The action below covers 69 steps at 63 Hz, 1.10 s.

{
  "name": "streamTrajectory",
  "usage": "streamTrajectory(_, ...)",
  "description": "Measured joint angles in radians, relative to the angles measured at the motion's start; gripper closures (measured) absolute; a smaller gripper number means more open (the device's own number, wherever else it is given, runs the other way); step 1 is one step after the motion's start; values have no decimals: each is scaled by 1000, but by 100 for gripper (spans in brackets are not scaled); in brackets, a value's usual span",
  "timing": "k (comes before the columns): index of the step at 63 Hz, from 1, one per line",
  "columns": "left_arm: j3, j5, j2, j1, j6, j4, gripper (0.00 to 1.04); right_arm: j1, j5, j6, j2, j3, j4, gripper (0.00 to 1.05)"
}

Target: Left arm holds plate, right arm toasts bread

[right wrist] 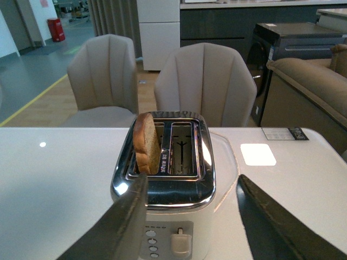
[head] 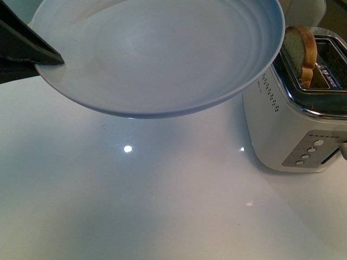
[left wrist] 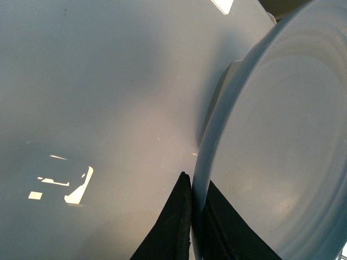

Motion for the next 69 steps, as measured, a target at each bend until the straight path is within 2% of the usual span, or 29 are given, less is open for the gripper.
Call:
streamTrajectory(7, 0, 0, 0, 0, 0, 0, 102, 0, 0, 0, 0, 0, 0, 12)
streamTrajectory(10, -1, 0, 0, 0, 0, 0, 102, 0, 0, 0, 0, 0, 0, 7)
streamTrajectory(21, -9, 5, -2, 4, 5, 0, 102, 0, 0, 0, 0, 0, 0, 9)
streamTrajectory(31, -9, 37, 0, 58, 43, 13, 102, 0, 0, 0, 0, 0, 0, 9)
streamTrajectory(43, -11, 97, 45, 193, 132, 55, 102, 0, 0, 0, 0, 0, 0, 9)
streamTrajectory(69, -33, 217, 274, 565, 443, 199, 102, 0, 0, 0, 0, 0, 0, 9)
